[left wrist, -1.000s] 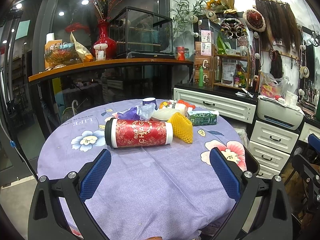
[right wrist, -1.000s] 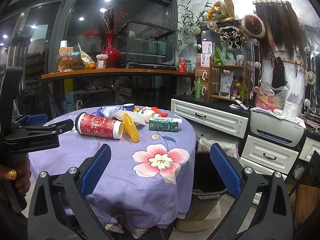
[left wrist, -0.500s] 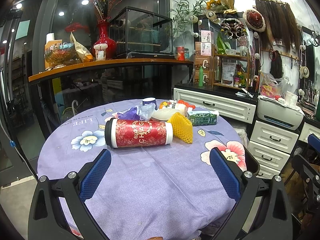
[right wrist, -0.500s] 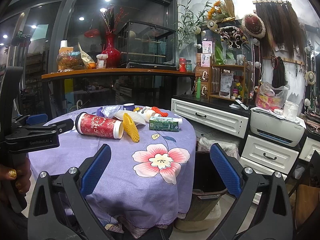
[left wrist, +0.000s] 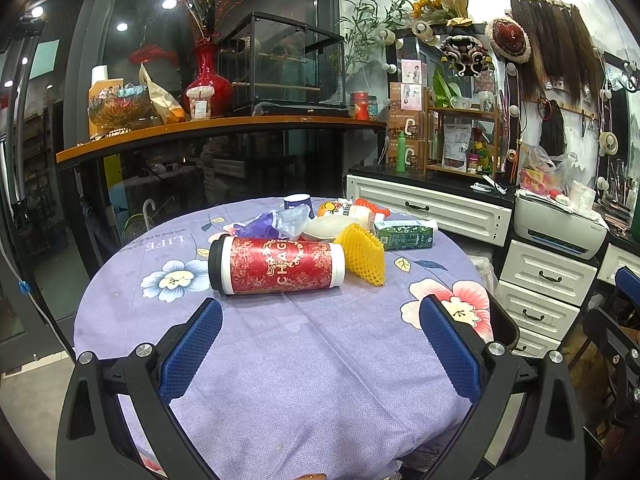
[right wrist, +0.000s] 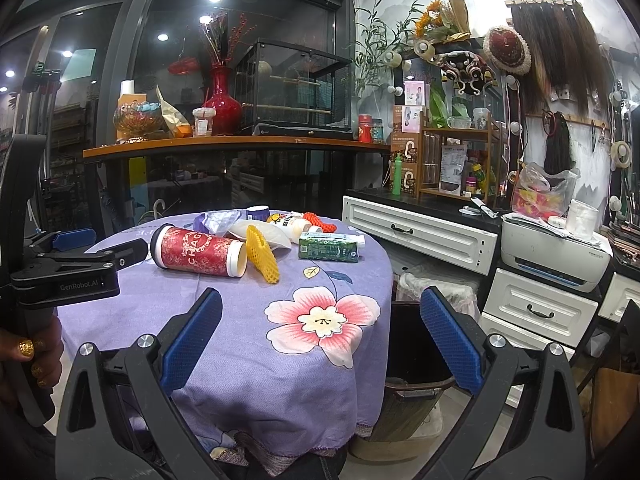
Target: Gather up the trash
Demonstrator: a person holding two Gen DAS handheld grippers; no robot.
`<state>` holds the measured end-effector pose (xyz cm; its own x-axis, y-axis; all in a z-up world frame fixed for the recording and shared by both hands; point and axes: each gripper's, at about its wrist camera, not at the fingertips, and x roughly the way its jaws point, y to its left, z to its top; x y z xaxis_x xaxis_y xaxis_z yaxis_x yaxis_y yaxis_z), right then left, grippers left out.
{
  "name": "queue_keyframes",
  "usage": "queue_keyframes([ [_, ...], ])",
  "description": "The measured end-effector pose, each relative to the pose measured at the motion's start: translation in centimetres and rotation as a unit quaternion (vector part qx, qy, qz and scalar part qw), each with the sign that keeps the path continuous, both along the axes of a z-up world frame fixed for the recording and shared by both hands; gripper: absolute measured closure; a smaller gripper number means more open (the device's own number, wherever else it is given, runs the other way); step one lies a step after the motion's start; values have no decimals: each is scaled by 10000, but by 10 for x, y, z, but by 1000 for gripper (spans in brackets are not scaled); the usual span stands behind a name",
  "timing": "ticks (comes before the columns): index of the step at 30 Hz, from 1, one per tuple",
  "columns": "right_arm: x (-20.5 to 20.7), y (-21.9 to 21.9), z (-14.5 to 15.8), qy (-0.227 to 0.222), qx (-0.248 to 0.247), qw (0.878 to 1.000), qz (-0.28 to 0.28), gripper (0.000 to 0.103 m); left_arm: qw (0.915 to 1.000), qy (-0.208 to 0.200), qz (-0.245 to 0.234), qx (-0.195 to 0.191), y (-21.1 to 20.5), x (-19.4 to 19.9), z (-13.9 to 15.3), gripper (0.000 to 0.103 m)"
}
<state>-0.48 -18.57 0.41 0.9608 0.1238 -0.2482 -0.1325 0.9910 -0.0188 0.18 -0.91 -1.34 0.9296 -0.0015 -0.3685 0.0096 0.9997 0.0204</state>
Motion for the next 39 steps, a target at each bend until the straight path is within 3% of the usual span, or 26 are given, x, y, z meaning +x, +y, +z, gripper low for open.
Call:
queue_keyframes([
  [18,15,4,-10,292,-60,9995,143,5,9997,239,-42,94,3,11,-9,5],
  [32,75,22,-34,1330,-213,9840,1169,5,9945,1039,106,-63,37,47,-32,5],
  [39,115,41,-32,1486,-507,9757,1527,5,9918,1275,108,-64,49,58,-39,5],
])
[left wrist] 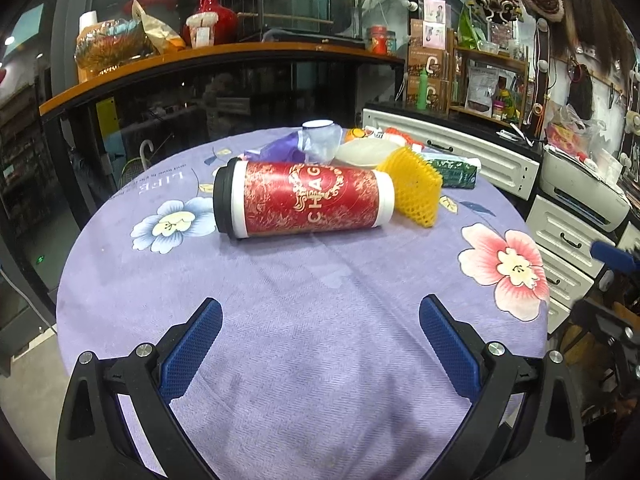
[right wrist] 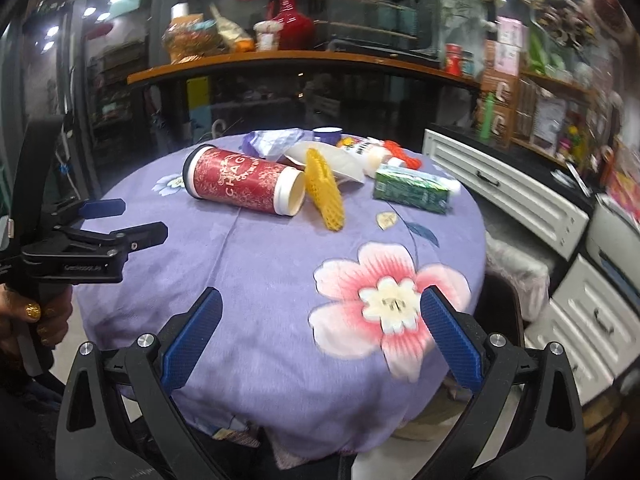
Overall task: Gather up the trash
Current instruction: 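Reach the right gripper to the red paper cup and grasp it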
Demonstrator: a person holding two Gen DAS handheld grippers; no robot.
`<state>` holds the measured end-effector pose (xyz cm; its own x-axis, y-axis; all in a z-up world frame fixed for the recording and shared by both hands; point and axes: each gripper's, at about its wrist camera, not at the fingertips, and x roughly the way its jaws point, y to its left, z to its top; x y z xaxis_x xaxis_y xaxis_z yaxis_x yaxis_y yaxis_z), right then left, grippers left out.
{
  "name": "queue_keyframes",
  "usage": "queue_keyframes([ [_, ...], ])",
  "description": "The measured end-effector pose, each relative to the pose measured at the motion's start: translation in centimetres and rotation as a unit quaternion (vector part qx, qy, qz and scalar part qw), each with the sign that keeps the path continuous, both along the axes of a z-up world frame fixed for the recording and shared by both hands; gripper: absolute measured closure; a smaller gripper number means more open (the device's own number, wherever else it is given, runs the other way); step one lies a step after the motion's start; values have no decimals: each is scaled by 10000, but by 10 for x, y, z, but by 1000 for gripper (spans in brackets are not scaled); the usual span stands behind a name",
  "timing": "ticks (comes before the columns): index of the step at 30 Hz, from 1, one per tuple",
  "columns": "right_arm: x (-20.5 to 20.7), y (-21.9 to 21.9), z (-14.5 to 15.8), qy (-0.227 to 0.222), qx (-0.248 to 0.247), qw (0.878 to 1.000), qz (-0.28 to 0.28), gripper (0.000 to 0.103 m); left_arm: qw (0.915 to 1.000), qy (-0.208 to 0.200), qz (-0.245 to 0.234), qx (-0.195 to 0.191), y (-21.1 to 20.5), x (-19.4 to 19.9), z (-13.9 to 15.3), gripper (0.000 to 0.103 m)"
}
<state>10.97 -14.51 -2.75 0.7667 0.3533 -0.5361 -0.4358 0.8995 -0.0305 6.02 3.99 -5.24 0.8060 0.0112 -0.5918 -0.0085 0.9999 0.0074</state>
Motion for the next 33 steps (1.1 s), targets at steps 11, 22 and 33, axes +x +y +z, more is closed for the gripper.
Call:
queue_keyframes([
  [11,61,98,27,-181,-881,9730,2127,5,9989,43,399,-239,53,14,17,5],
  [22,137,214,26,-75,-2352,9131,3329,5,9968,161,768,-179,108,29,21,5],
  [33,172,264,-9,-32,-3670,8553,3658,11,9952,475,767,-390,136,52,2,5],
])
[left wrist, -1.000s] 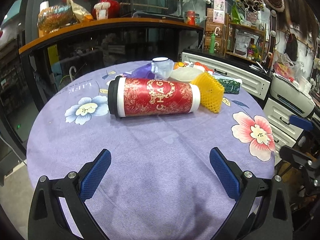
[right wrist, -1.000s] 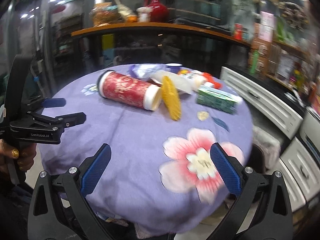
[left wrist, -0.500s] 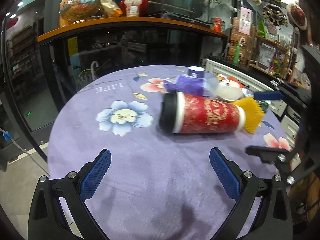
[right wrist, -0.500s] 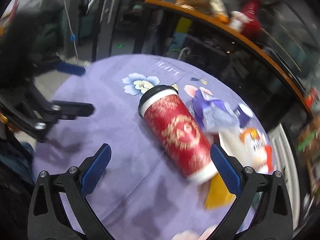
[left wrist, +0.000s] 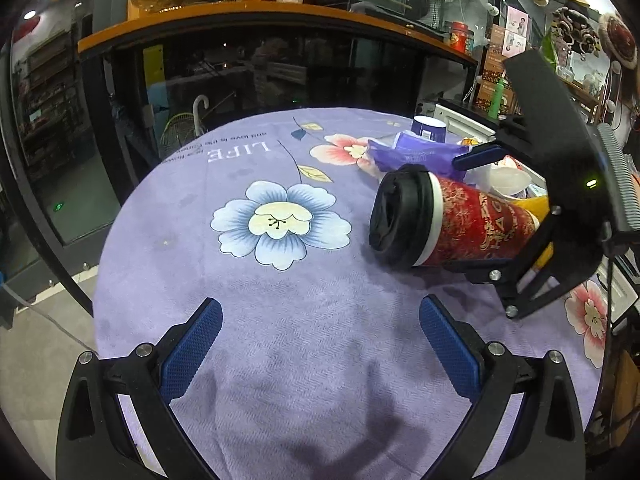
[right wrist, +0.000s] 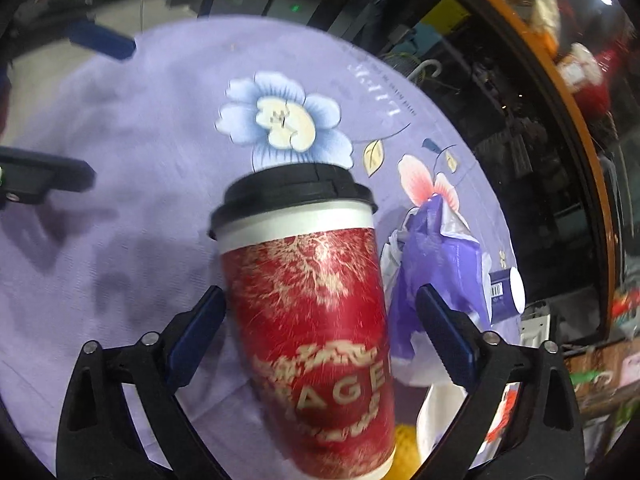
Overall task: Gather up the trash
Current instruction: 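Reach the right gripper to the red paper cup and grasp it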
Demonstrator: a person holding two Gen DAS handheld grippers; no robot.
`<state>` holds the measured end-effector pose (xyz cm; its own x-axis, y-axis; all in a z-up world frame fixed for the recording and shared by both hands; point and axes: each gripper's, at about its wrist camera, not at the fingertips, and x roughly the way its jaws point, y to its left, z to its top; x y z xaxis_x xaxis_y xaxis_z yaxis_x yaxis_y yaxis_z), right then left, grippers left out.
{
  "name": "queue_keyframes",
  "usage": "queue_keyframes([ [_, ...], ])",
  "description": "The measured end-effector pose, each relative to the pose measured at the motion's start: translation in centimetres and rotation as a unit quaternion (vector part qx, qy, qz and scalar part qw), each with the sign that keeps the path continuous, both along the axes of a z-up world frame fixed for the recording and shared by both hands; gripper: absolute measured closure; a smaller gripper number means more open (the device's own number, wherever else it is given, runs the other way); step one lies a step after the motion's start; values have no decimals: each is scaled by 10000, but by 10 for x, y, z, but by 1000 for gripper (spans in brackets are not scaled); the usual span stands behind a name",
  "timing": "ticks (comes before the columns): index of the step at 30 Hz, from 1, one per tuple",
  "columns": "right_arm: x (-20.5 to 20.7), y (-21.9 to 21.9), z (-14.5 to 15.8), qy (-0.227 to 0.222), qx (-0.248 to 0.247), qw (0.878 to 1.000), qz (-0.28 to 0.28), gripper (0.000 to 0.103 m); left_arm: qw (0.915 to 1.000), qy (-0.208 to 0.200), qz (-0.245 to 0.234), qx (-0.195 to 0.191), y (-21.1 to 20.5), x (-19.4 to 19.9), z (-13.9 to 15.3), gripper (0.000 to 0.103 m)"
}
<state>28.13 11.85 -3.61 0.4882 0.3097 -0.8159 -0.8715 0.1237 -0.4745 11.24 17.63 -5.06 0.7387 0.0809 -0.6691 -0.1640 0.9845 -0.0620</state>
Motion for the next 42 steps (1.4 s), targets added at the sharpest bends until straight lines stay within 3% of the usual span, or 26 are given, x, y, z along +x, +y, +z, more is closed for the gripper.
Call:
queue_keyframes([
  [4,-4,12,-14,-100,-337,9993,160,17,10000,55,-44,-53,0,3,-6,5],
  [8,-9,16,-19,-204,-341,9991,169,22,9999,88,-65,-111,0,3,-10,5],
  [14,-26,3,-1,-104,172,9997,164,23,9997,63,-30,-239,3,2,-9,5],
  [19,-37,-23,27,140,1033,9945,-140,23,9998,-46,-8,-186,3,-1,-4,5],
  [24,-46,-65,60,708,2234,9704,-586,23,9997,-90,-43,-207,1,0,-1,6],
  [28,-51,-98,78,900,3008,9439,-1021,23,9991,-84,-397,-82,-20,6,2,6],
  [33,-55,-154,100,1147,3927,8991,-1557,24,9949,-91,-945,338,-62,19,7,6],
  [38,-64,-205,116,964,4342,8745,-1935,24,9880,-87,-1481,422,-103,39,10,6],
  [42,-71,-242,123,577,4475,8626,-2289,24,9817,75,-1905,28,-134,58,10,9],
])
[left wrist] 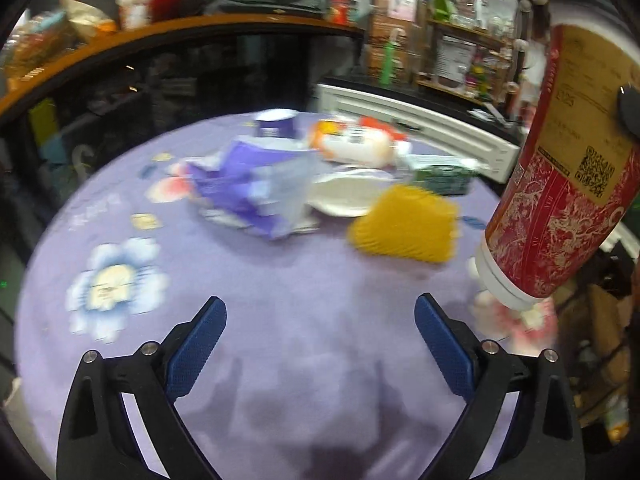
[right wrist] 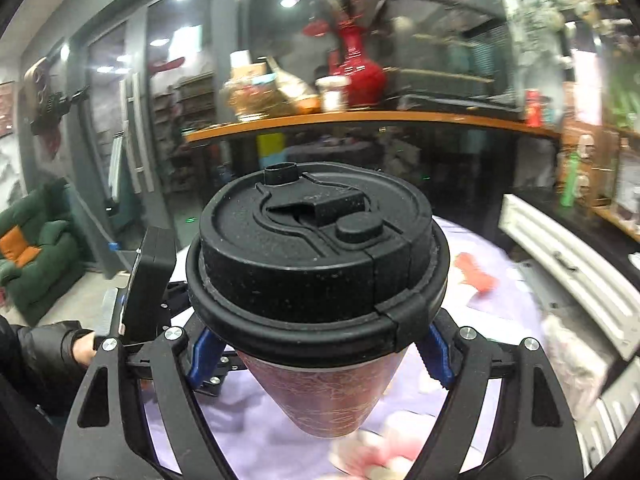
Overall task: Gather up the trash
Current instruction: 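Grasp the yellow mesh sleeve with the left gripper while the right gripper holds the cup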
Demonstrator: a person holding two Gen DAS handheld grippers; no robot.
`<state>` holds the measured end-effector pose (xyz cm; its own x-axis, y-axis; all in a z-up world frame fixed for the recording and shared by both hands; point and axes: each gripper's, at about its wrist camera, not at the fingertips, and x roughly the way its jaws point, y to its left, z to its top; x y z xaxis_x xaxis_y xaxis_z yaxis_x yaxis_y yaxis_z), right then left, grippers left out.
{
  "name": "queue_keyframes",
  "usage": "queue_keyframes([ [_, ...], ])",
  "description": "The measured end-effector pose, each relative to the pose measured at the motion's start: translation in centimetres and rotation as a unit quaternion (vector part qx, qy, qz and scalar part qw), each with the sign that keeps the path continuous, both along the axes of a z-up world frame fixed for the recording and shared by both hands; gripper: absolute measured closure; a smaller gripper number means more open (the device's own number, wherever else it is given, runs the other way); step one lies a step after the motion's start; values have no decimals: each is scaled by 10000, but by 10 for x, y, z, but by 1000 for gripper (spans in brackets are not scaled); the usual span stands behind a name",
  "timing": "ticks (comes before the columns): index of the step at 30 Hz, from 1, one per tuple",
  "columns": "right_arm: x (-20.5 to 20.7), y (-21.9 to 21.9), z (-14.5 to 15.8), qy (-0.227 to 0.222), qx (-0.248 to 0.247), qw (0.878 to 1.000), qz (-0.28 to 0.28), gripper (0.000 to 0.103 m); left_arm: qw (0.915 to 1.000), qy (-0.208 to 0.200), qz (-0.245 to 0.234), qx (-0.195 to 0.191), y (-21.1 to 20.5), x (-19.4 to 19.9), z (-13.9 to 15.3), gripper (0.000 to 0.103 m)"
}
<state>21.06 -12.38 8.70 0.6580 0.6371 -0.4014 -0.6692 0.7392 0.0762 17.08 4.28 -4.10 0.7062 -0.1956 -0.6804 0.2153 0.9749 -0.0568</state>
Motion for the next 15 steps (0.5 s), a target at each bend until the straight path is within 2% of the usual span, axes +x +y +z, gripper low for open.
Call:
queue_keyframes([
  [2,-3,-20,-2,-47,-24,9995,-301,24,9996,83,-260,51,-25,11,-3,10],
  [7,-10,-63,-19,70,-15,9969,-779,24,9986,181,-466,167,-63,42,-11,11],
  [11,-14,-90,-36,232,-3,9936,-1107,24,9974,111,-568,435,-84,64,-12,11],
  [12,-13,-97,-41,313,32,9923,-1195,23,9976,180,-514,417,-86,67,-12,11],
  [15,-18,-114,-55,455,78,9896,-1363,23,9976,636,-200,-208,-82,80,-19,11],
])
